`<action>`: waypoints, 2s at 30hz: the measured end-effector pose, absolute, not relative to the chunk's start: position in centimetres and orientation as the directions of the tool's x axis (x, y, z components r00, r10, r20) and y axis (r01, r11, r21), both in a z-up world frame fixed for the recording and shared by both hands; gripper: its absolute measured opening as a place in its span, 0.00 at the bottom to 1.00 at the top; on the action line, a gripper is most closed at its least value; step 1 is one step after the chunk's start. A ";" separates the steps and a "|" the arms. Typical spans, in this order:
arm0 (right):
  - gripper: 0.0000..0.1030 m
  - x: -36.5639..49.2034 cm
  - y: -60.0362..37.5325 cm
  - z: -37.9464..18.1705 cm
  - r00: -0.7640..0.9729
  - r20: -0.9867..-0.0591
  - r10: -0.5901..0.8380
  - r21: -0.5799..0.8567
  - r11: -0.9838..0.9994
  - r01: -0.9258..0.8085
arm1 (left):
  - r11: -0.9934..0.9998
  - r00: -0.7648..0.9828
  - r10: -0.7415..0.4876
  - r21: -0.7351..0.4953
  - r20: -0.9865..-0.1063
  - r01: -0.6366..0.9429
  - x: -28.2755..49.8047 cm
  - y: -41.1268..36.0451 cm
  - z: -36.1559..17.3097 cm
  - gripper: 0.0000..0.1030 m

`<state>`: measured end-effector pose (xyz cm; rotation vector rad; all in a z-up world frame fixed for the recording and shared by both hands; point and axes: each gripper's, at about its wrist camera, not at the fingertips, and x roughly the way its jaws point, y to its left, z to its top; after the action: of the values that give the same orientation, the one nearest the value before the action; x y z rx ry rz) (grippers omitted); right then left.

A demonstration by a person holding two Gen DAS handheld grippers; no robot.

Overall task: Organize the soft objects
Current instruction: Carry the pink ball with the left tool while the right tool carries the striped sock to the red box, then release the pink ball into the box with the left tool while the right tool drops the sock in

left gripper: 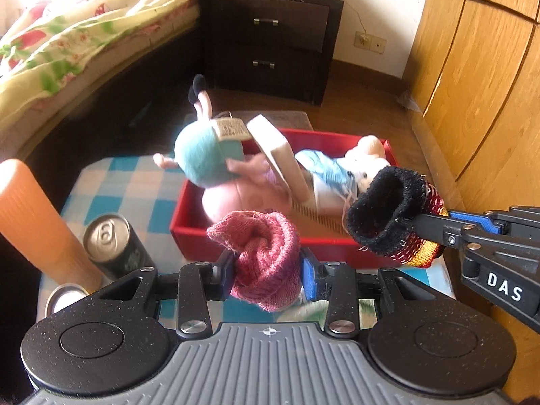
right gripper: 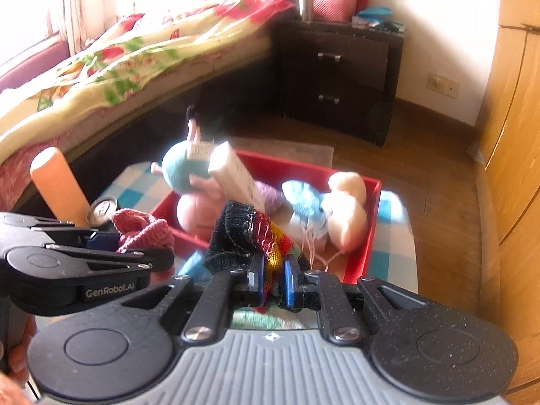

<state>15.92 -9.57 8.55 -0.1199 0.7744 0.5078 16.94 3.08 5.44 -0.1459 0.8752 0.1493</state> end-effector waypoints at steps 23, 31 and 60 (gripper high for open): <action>0.00 22.2 -9.0 8.8 0.652 -0.666 0.362 0.061 0.898 -0.436 | 0.966 0.674 0.033 -0.148 -0.738 -0.210 23.8 3.9 6.2 0.39; 0.00 25.5 -9.8 7.7 0.664 -0.656 0.359 0.108 0.915 -0.388 | 0.967 0.681 0.009 -0.166 -0.732 -0.192 26.9 3.4 5.0 0.39; 0.25 27.9 -10.2 4.8 0.636 -0.725 0.266 0.069 0.946 -0.318 | 0.969 0.674 0.072 -0.110 -0.735 -0.222 27.2 2.8 4.7 0.76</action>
<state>27.86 -10.22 4.79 -0.0675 0.8163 0.3341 27.22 2.78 4.74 -0.1967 0.8152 0.1665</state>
